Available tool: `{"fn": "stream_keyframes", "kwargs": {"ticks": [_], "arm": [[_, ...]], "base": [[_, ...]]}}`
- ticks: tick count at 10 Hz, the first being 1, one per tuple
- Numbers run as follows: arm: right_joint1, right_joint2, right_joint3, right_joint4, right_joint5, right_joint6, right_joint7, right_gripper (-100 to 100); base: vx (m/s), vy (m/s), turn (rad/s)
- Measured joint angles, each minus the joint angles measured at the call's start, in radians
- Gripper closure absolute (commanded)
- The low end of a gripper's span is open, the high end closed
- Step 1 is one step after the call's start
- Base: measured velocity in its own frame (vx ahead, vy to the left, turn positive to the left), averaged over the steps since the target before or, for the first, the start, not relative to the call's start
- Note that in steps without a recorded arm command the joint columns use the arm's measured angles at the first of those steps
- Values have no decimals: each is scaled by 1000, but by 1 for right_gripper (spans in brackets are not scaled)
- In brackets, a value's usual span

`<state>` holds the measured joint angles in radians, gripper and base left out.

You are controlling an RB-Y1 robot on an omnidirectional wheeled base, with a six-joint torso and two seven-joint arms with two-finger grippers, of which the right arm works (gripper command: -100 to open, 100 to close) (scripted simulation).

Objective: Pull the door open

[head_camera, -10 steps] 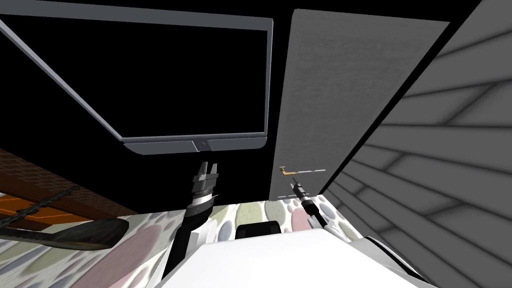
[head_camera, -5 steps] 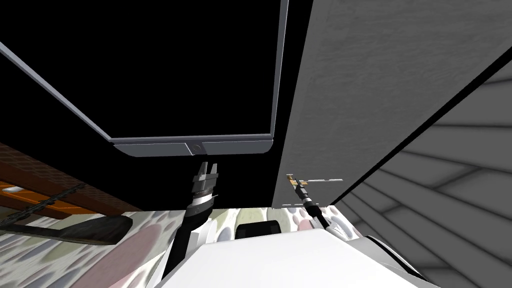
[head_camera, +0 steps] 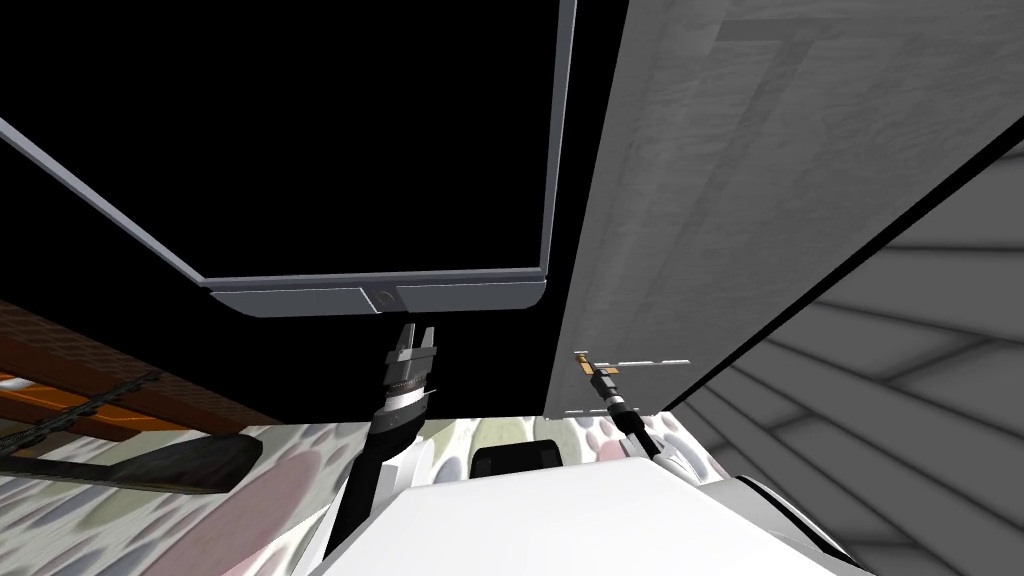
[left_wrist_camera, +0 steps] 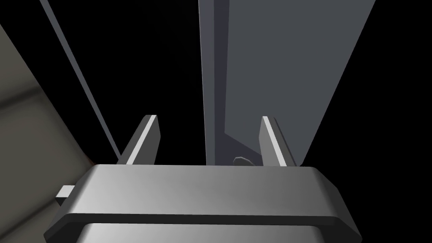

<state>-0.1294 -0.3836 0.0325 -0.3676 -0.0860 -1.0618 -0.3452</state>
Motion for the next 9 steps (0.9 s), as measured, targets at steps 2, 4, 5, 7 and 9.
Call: {"fn": "stream_keyframes", "kwargs": {"ticks": [2,4,5,7,9], "arm": [[1,0,1,1,1,1,0,100],[-2,-2,-1,1,1,1,0,100],[8,-3,-4,-24,0,12,1,100],[-11,-5,-5,14,4,-1,-2,100],[4,0,-3,-7,9,6,-1,100]], "base": [[0,0,0],[-123,-30,83],[-167,-30,116],[-178,-61,125],[-129,-53,91]]}}
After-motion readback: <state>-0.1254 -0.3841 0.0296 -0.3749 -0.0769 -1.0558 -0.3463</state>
